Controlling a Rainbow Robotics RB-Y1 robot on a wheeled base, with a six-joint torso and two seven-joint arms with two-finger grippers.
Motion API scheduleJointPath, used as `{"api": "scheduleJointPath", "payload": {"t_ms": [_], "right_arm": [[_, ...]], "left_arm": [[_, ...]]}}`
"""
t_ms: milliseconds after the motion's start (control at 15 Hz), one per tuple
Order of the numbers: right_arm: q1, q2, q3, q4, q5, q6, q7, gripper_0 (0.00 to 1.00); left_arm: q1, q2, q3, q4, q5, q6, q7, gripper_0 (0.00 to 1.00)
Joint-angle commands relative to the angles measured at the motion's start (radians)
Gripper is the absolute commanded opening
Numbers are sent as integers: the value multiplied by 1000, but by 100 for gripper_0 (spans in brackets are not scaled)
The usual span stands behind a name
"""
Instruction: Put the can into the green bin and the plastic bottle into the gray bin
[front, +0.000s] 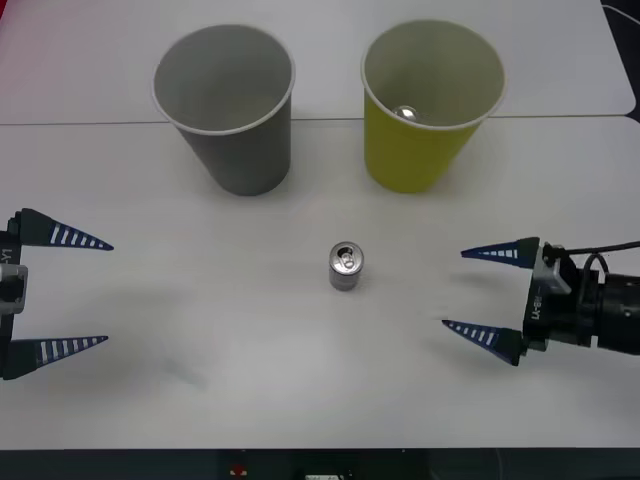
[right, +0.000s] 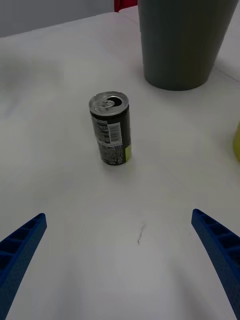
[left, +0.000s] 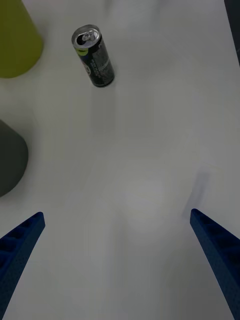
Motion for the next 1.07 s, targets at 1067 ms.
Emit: {"api": "scheduleJointPath", "payload": {"t_ms": [1067], "right_arm": [[-255, 325, 165, 360, 1, 55, 128, 100]], "left_arm": [[0, 0, 0, 0, 0, 0, 0, 100]]}}
